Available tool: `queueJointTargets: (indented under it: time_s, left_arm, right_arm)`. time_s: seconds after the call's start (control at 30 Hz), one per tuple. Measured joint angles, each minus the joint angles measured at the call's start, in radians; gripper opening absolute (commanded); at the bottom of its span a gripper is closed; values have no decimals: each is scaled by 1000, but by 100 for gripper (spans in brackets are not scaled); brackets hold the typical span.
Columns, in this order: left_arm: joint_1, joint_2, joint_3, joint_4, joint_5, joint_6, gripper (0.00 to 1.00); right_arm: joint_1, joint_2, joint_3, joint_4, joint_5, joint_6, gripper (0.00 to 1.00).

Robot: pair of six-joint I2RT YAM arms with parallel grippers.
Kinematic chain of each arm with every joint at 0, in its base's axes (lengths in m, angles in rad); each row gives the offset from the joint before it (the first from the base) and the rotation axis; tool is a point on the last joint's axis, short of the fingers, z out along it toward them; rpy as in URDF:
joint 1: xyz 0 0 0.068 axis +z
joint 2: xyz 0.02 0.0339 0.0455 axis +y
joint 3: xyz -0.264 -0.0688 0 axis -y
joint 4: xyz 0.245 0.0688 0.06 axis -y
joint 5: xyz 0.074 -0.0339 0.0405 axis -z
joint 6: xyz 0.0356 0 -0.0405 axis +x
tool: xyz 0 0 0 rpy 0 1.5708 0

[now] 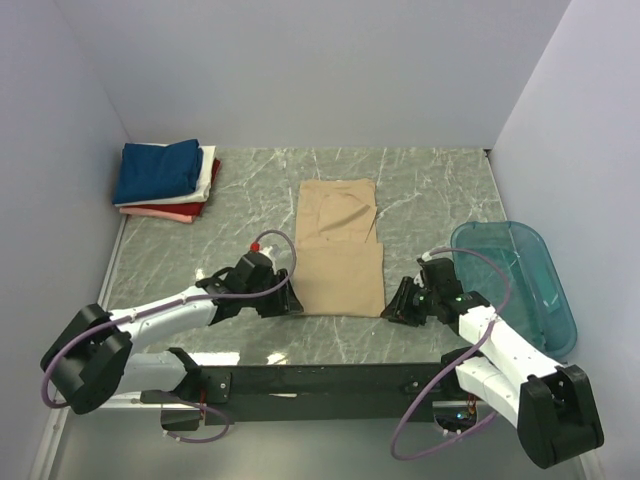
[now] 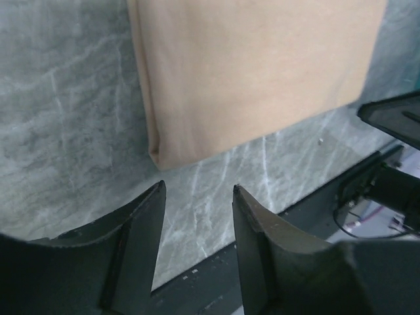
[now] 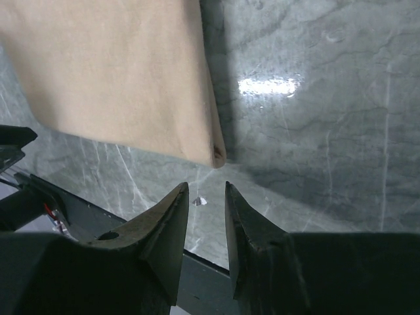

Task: Fold and stack the t-shirts
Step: Fold the tshirt

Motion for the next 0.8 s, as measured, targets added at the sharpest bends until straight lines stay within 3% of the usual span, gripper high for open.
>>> queueJointTargets:
  time_s: [0.57, 0.8]
  left_arm:
    - [-32, 71, -1, 19, -114, -44, 52]
    - [-32, 100, -3, 35, -114, -53, 46]
  right_arm:
    - [50, 42, 0, 52, 27, 41, 38]
    - [55, 50, 0, 55, 69, 52, 40]
